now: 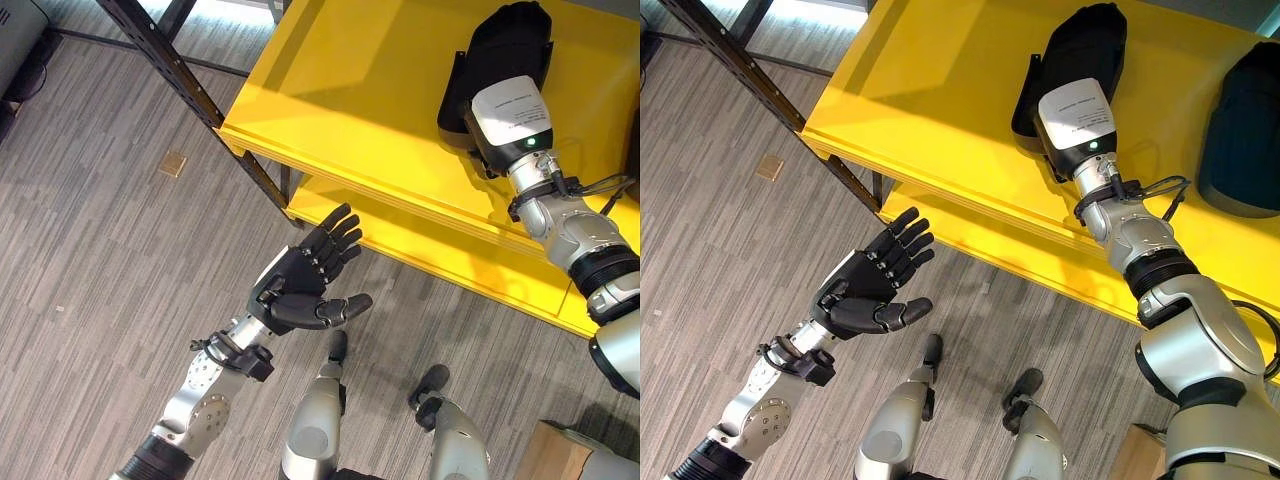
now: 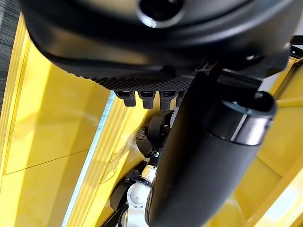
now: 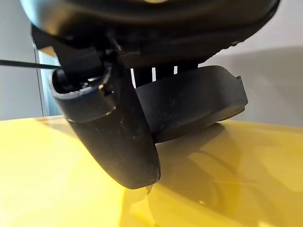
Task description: Move parts from the plastic box to the shelf.
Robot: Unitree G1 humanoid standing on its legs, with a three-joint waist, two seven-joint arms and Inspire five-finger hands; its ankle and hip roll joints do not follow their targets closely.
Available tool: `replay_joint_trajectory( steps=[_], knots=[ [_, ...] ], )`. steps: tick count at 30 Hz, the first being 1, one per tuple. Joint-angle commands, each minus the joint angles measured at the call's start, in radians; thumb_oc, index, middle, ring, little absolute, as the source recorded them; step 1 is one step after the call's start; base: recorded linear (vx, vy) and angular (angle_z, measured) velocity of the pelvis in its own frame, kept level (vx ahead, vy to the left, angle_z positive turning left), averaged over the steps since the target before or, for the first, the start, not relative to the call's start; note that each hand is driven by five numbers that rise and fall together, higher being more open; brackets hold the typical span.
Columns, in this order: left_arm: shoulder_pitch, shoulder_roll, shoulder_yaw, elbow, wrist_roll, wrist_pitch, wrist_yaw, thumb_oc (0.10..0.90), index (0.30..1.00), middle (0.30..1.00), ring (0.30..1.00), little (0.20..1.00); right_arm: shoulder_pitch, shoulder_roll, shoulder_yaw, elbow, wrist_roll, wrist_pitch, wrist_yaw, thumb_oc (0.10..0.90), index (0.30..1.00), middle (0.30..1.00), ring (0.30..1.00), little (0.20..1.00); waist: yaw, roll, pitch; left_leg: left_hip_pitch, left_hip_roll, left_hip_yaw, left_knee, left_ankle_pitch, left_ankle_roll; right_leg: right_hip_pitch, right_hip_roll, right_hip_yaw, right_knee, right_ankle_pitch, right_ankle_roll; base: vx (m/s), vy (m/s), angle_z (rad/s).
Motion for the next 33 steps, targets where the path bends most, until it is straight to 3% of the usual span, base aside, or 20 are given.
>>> replay_joint_trajectory(
  steps=[1,2,3,4,5,25,33],
  knots=[
    [-0.032,0.013,-0.015,-0.135,-0.042,-0.072,-0.037,0.9,1.0,1.0,1.0,1.0,-0.2,-0.04,0.04,-0.01,0.03,0.019,-0.074,0.4,0.3,0.3,0.3,0.3,0.016,-0.011,0.007,-0.04,-0.053,0.007,0.078,-0.074,0.026,0.045,-0.012,-0.001,0.135,-0.136,0.066,0.0,0.0,0.0],
    [-0.03,0.011,-0.013,-0.139,-0.038,-0.07,-0.033,0.9,1.0,1.0,1.0,1.0,-0.2,-0.037,0.041,-0.007,0.034,0.022,-0.075,0.559,0.522,0.522,0.522,0.522,0.017,-0.011,0.008,-0.042,-0.054,0.006,0.08,-0.074,0.027,0.043,-0.011,0.001,0.137,-0.137,0.065,0.01,-0.033,0.0],
    [-0.03,0.012,-0.013,-0.138,-0.036,-0.073,-0.031,0.9,1.0,1.0,1.0,1.0,-0.201,-0.035,0.042,-0.005,0.036,0.023,-0.073,0.661,0.665,0.665,0.665,0.665,0.017,-0.011,0.008,-0.042,-0.054,0.005,0.08,-0.075,0.027,0.043,-0.011,0.001,0.136,-0.137,0.065,0.0,0.0,0.0],
    [-0.03,0.014,-0.013,-0.136,-0.041,-0.076,-0.032,0.9,1.0,1.0,1.0,1.0,-0.201,-0.036,0.042,-0.007,0.037,0.024,-0.068,0.865,0.951,0.951,0.951,0.951,0.017,-0.012,0.008,-0.043,-0.054,0.004,0.082,-0.076,0.027,0.043,-0.01,0.001,0.137,-0.137,0.065,0.01,-0.03,0.0],
    [-0.029,0.013,-0.011,-0.137,-0.043,-0.075,-0.035,0.9,1.0,1.0,1.0,1.0,-0.197,-0.037,0.043,-0.01,0.042,0.027,-0.065,0.9,1.0,1.0,1.0,1.0,0.017,-0.012,0.008,-0.044,-0.053,0.003,0.084,-0.077,0.027,0.041,-0.01,0.002,0.139,-0.137,0.065,0.01,-0.031,0.0],
    [-0.024,0.01,0.0,-0.145,-0.037,-0.065,-0.02,0.9,1.0,1.0,1.0,1.0,-0.158,-0.016,0.026,-0.014,0.039,0.051,-0.033,0.9,1.0,1.0,1.0,1.0,0.006,-0.01,0.008,-0.055,-0.051,0.01,0.098,-0.082,0.03,0.021,-0.009,0.018,0.147,-0.136,0.064,0.0,0.0,0.0],
    [-0.022,0.015,0.0,-0.149,-0.031,-0.071,-0.033,0.9,1.0,1.0,1.0,1.0,-0.146,-0.008,0.012,-0.022,0.101,0.03,-0.04,0.9,1.0,1.0,1.0,1.0,0.004,-0.008,0.008,-0.047,-0.05,0.011,0.095,-0.081,0.03,0.027,-0.009,0.019,0.144,-0.134,0.064,0.0,0.0,0.0]
  ],
)
